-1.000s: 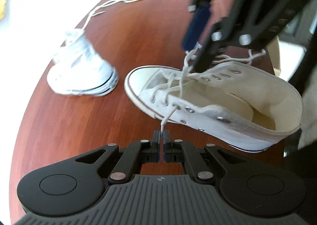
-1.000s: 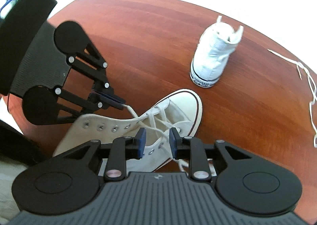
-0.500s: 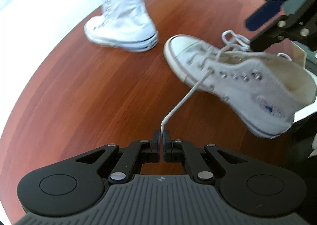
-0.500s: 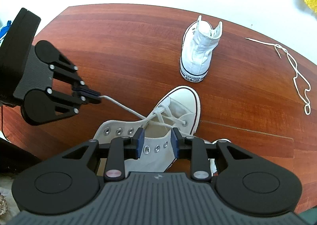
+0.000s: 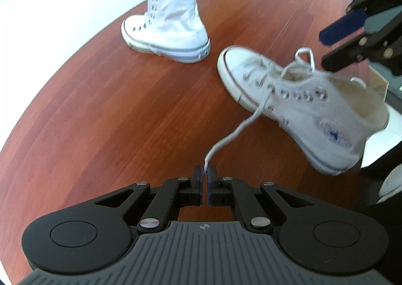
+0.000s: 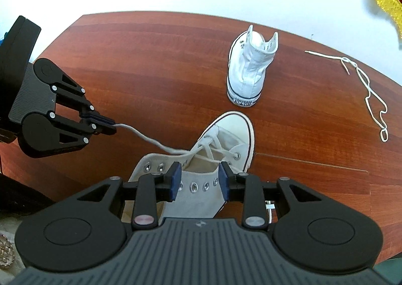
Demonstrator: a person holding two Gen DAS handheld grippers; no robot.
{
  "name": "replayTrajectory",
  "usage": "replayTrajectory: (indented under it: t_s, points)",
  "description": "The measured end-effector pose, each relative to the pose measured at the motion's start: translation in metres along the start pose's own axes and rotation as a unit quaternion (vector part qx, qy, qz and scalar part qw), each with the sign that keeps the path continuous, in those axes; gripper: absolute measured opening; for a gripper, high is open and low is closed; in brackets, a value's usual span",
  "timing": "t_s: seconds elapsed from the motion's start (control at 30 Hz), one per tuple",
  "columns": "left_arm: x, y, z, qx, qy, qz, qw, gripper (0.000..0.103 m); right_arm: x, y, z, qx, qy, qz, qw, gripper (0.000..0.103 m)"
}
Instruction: Lace up shoes with both hands
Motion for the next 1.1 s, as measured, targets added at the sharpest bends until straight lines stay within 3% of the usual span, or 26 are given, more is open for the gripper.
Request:
replayTrajectory:
  t_s: [0.03,0.1,0.13,0.47,0.83,1.1]
  points:
    - [0.002,0.003,-0.002,-0.006,-0.001,-0.003,1.0000,0.017,0.001,0.000,0.000,0.000,0.000,-0.001,1.000,0.034]
    - [0.004,0.011,-0.006,-0.020,-0.002,-0.008,0.9998,0.038,0.003,0.001,0.001,-0.002,0.002,-0.005,1.000,0.034]
    - [0.005,0.013,-0.008,-0.024,-0.002,-0.010,0.9996,0.039,0.005,0.001,0.001,-0.002,0.002,-0.005,1.000,0.034]
    - [-0.014,0.032,-0.029,-0.091,-0.024,-0.012,0.9955,0.040,-0.004,0.002,-0.004,-0.008,-0.002,0.011,1.000,0.035]
    - [-0.045,0.049,-0.051,-0.179,-0.036,-0.008,0.9833,0.040,-0.041,0.005,-0.005,0.013,-0.006,0.043,0.999,0.036]
    - [-0.059,0.057,-0.063,-0.209,-0.032,-0.010,0.9774,0.036,-0.067,-0.004,-0.019,0.025,-0.022,0.076,0.997,0.036]
Point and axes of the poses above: each gripper's, at about its wrist camera, not at the fingertips, and x roughly against the way its jaws point, z to its left, y to its top, the point moved 6 cm from there along -x, roughly the way its jaws point, and after that the axes turned 4 degrees about -y, right-handed, at the moved point
